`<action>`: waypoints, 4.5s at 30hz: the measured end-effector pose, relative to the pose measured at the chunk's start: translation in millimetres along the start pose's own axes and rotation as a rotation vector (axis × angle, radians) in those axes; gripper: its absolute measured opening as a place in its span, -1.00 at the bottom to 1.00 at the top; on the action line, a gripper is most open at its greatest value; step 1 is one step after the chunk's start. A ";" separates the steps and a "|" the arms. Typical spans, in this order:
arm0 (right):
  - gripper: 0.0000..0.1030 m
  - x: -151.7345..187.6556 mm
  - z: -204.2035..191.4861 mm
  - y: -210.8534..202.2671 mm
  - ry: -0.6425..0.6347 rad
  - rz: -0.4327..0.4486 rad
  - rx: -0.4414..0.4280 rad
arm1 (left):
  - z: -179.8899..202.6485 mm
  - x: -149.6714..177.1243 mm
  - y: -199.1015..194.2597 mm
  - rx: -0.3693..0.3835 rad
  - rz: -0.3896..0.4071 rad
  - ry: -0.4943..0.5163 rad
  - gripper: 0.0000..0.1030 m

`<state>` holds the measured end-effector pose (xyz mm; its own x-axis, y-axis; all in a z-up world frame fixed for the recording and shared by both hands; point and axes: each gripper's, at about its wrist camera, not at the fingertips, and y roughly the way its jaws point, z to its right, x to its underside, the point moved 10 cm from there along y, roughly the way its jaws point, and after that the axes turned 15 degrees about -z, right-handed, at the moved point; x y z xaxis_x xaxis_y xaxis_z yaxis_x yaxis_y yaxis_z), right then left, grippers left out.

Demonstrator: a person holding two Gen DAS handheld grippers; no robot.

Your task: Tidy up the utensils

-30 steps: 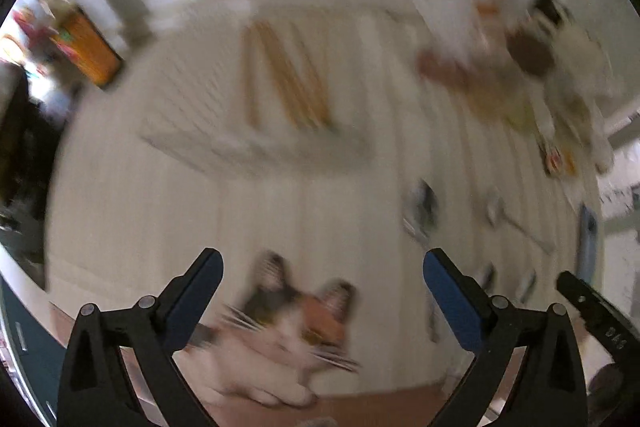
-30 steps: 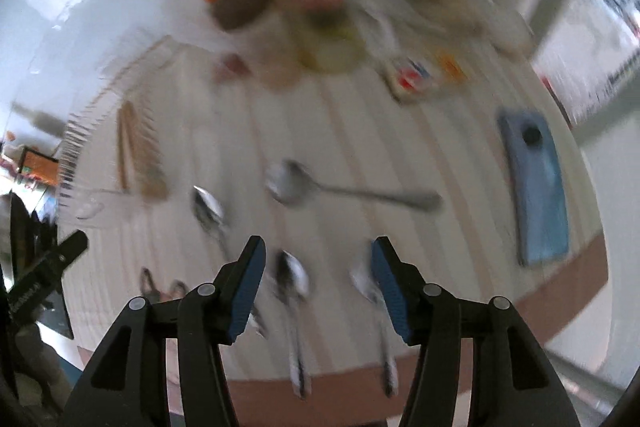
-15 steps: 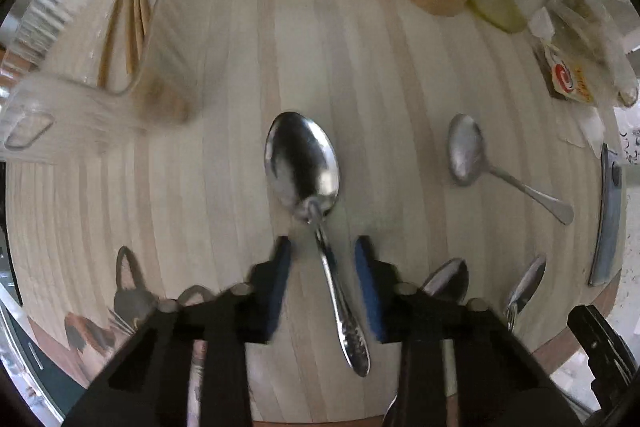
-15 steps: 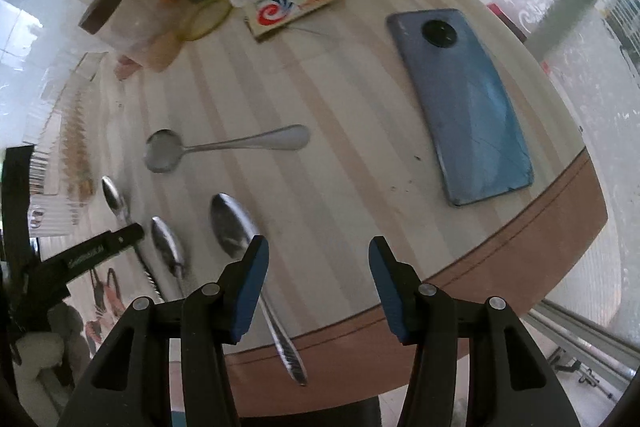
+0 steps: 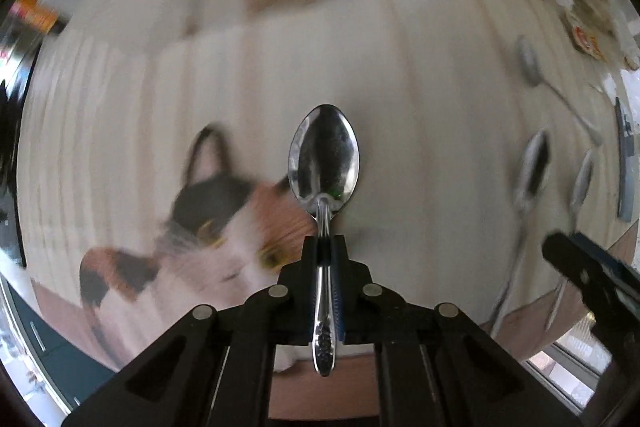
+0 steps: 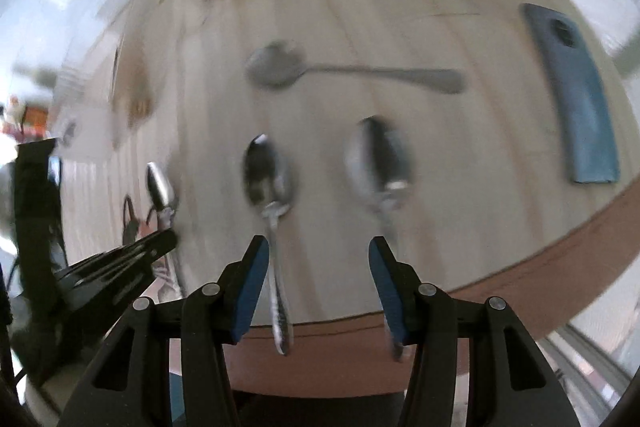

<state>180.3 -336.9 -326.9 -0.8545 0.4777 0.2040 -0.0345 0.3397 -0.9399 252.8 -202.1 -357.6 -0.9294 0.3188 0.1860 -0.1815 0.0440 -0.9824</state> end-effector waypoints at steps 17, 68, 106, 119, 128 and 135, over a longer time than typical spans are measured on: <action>-0.87 18.8 -78.4 64.0 -0.179 -0.048 0.251 | -65.9 17.9 -16.4 0.086 0.003 -0.076 -0.91; -1.00 22.8 -92.2 43.1 -0.134 -0.009 0.162 | -103.2 29.9 -43.7 0.215 0.050 -0.092 -0.95; -0.87 24.1 -90.1 60.9 -0.222 -0.015 0.289 | -126.4 28.1 -25.4 0.098 0.032 -0.074 -0.99; -0.87 25.8 -87.0 10.5 -0.218 0.054 0.214 | -130.7 40.5 -74.6 0.134 0.127 -0.093 -0.99; -0.87 20.0 -112.7 -40.6 -0.221 0.125 0.107 | -137.9 25.7 -158.4 0.205 0.267 -0.136 -0.99; -0.87 -32.1 -171.7 -89.1 -0.274 0.186 -0.023 | -135.1 -37.5 -232.4 0.279 0.374 -0.105 -0.99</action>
<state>299.8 -243.3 -202.7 -0.9529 0.2983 -0.0544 0.1441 0.2873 -0.9469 373.2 -96.4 -138.6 -0.9723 0.1658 -0.1645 0.1056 -0.3162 -0.9428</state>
